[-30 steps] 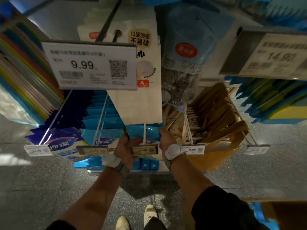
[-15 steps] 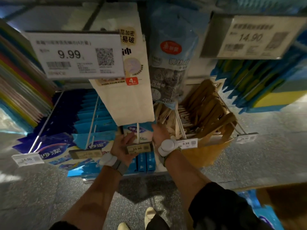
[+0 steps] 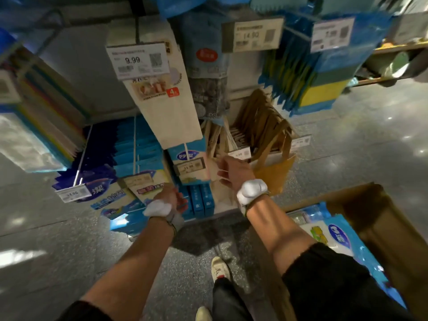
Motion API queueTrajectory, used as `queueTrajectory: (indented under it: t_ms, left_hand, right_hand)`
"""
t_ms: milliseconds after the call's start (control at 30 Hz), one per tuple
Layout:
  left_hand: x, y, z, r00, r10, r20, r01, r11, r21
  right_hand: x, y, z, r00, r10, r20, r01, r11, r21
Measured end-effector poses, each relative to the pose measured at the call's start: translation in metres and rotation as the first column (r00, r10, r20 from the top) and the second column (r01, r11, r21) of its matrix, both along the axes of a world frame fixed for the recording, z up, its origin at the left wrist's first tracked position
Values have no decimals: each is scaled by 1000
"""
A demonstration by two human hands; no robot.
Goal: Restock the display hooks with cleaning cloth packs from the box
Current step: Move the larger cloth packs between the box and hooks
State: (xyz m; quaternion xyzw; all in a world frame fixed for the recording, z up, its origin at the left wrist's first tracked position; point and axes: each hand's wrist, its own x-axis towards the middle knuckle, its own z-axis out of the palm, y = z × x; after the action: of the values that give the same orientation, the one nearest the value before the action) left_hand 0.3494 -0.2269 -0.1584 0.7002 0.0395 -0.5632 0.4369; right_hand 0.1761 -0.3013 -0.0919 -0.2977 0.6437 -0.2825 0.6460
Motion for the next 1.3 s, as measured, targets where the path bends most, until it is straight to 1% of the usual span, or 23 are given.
queueTrajectory:
  t_ms: [33, 67, 100, 133, 167, 200, 233, 267, 333, 367, 400, 467, 533, 600, 700, 767, 833, 967, 1000, 1067, 1133, 1233, 1300]
  left_hand:
    - [-12, 8, 9, 999, -48, -19, 48, 999, -16]
    - [-23, 15, 17, 996, -87, -33, 85, 995, -44]
    - [-37, 21, 26, 992, -125, -7, 124, 991, -54]
    - [-53, 24, 33, 984, -181, 5, 181, 981, -72]
    - [-59, 22, 38, 979, -203, 10, 203, 976, -84]
    - [-77, 27, 46, 969, -247, 17, 247, 964, -99]
    - [-98, 35, 55, 950, -312, 32, 313, 944, -108]
    - [-102, 35, 58, 944, -326, 47, 329, 938, -110]
    - [-144, 51, 69, 900, -428, 82, 435, 894, -107]
    - [-149, 55, 69, 887, -448, 114, 460, 879, -126]
    - [-168, 62, 72, 863, -489, 128, 504, 852, -141]
    - [-214, 80, 74, 787, -586, 192, 613, 776, -145]
    - [-240, 88, 68, 746, -611, 264, 658, 738, -150]
    - [-275, 102, 62, 663, -686, 301, 742, 656, -140]
    - [-329, 123, 55, 501, -800, 330, 862, 495, -107]
    - [-347, 130, 50, 450, -833, 322, 890, 446, -88]
    - [-384, 144, 45, 382, -869, 316, 921, 385, -54]
    - [-430, 166, 25, 255, -899, 357, 964, 265, -21]
    - [-446, 172, 16, 230, -902, 366, 970, 244, -8]
    - [-457, 179, 3, 176, -910, 376, 978, 206, 40]
    - [-472, 186, -12, 111, -918, 380, 981, 162, 105]
    - [-488, 191, -35, -37, -925, 378, 979, 42, 199]
    - [-501, 195, -56, -163, -911, 379, 962, -61, 268]
  right_hand:
    - [-12, 18, 9, 999, -51, 17, 51, 999, -9]
    - [-25, 33, 8, 995, -83, 49, 86, 995, -53]
    - [-37, 51, 13, 990, -108, 92, 114, 991, -66]
    - [-51, 63, 18, 984, -115, 138, 129, 987, -97]
    - [-52, 66, 22, 979, -106, 176, 122, 989, -87]
    - [-67, 79, 23, 978, -129, 166, 147, 983, -106]
    - [-85, 92, 26, 969, -177, 170, 194, 977, -93]
    - [-86, 93, 27, 971, -186, 152, 200, 977, -78]
    - [-126, 114, 28, 961, -257, 105, 263, 964, -47]
    - [-130, 118, 29, 965, -246, 91, 249, 968, -28]
    - [-147, 127, 31, 965, -261, 40, 262, 965, -23]
    - [-190, 156, 33, 944, -329, -6, 328, 942, -79]
    - [-214, 178, 30, 931, -364, -24, 359, 927, -106]
    - [-249, 203, 28, 906, -422, -29, 417, 903, -107]
    - [-307, 238, 17, 869, -495, -29, 493, 868, -55]
    - [-330, 254, 4, 860, -507, -51, 507, 862, -20]
    - [-369, 280, -8, 836, -546, -59, 548, 836, 19]
    - [-425, 324, -40, 772, -617, -155, 632, 772, 72]
    - [-442, 335, -52, 774, -606, -182, 627, 774, 89]
    - [-456, 350, -75, 811, -534, -237, 572, 810, 131]
    - [-465, 362, -91, 816, -502, -287, 559, 811, 171]
    - [-462, 376, -101, 842, -446, -304, 522, 818, 244]
    - [-465, 380, -122, 877, -372, -303, 456, 844, 282]
